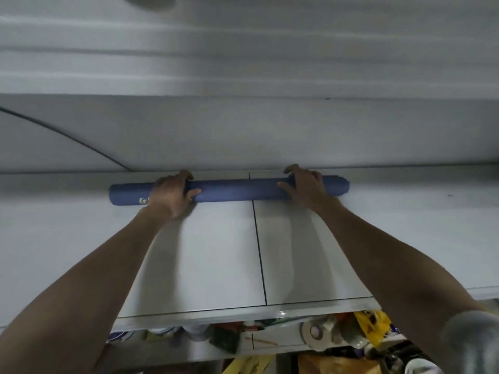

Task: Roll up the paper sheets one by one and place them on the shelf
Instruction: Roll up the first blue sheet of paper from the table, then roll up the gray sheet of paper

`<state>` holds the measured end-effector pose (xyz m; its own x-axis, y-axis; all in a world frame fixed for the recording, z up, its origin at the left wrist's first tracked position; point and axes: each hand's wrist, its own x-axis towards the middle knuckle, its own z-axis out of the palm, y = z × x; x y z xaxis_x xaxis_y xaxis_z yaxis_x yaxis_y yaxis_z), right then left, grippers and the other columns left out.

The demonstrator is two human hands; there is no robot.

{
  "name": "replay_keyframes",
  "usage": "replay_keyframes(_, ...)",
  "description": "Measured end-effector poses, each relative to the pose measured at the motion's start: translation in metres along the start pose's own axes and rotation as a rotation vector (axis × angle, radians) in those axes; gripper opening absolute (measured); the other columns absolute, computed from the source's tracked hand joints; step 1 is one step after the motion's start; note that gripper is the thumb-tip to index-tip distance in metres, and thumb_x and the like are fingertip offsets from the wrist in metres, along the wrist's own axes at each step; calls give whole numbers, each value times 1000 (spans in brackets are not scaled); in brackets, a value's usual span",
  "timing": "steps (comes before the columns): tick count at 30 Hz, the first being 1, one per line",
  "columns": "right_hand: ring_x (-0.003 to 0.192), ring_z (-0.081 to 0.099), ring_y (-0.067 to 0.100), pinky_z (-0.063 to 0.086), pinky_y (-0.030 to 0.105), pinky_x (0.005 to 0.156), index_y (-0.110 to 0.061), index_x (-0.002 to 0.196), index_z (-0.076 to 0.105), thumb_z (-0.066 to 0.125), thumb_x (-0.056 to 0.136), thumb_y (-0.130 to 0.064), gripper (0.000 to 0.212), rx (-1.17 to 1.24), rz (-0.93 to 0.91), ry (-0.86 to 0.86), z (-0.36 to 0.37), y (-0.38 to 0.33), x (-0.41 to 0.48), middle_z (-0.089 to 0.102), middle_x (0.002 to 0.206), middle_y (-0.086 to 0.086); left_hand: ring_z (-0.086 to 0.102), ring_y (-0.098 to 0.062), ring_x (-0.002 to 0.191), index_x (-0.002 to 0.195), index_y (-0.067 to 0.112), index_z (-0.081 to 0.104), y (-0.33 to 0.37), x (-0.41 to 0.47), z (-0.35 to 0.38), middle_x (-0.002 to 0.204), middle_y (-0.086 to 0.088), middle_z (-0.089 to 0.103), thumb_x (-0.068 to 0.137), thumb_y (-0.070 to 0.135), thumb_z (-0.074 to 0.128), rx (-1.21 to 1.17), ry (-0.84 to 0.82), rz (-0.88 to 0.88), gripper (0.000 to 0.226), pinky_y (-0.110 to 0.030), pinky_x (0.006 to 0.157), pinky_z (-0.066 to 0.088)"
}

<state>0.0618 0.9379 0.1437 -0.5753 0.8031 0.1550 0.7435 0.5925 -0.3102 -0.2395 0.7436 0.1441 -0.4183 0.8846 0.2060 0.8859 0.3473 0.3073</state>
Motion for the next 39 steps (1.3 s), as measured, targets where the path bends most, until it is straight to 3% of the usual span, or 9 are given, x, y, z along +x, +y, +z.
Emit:
replay_keyframes(5,111,51,34,36,44,97,-17,116,67,42,102,-51,44,-297,6,166,13,-11,4,57,119,14,57,-43,98,99,7,71,0,-1,18,104,-25,62,94,39,61,214,215,-38,34,-48,83,42)
replay_keyframes(8,116,49,36,36,43,97,-14,126,62,39,104,-37,39,-383,30,130,18,-21,5,54,126,16,53,-43,108,115,8,68,11,-3,20,116,-24,60,98,42,40,196,131,-93,47,-49,92,40)
replay_keyframes(10,122,47,37,33,44,102,-12,136,54,36,105,-40,46,-311,68,143,18,-27,1,53,134,16,53,-44,115,125,5,63,17,-9,11,123,-25,60,93,45,34,91,140,-103,59,-50,101,36)
replay_keyframes(13,124,49,38,34,45,103,-10,136,56,49,102,-40,46,-75,7,235,11,-53,-20,56,133,17,58,-42,108,118,6,65,24,-40,-19,116,-20,65,91,46,36,-60,239,-54,57,-48,95,44)
replay_keyframes(17,96,64,31,43,37,88,-15,110,69,57,98,-33,25,309,-115,285,9,-114,-83,69,101,7,60,-31,104,112,12,65,26,-128,-58,112,-8,66,96,39,51,-261,370,-96,34,-40,89,46)
replay_keyframes(22,80,59,1,43,17,71,-27,99,67,46,99,-48,30,507,-292,49,21,-201,-164,61,90,-20,63,-23,95,103,17,66,5,-256,-95,103,1,66,96,44,51,-224,399,-297,32,-40,82,49)
replay_keyframes(27,86,63,12,50,27,76,-21,97,70,67,94,-27,8,479,-691,-128,64,-282,-240,70,92,-6,62,-23,100,110,21,68,-14,-401,-100,109,1,68,98,43,55,-49,248,-699,28,-40,89,48)
replay_keyframes(32,85,66,19,56,38,73,-14,100,71,65,94,-21,12,499,-925,-524,108,-323,-316,70,97,0,63,-24,103,111,18,69,9,-541,-72,114,-1,69,99,39,55,-63,244,-1110,28,-39,89,46)
replay_keyframes(39,117,50,15,37,35,102,-27,123,65,52,98,-51,37,13,-1309,-957,161,-340,-363,61,123,-10,59,-24,107,114,24,67,68,-656,-20,118,3,66,99,44,50,-97,72,-1453,31,-39,91,41)
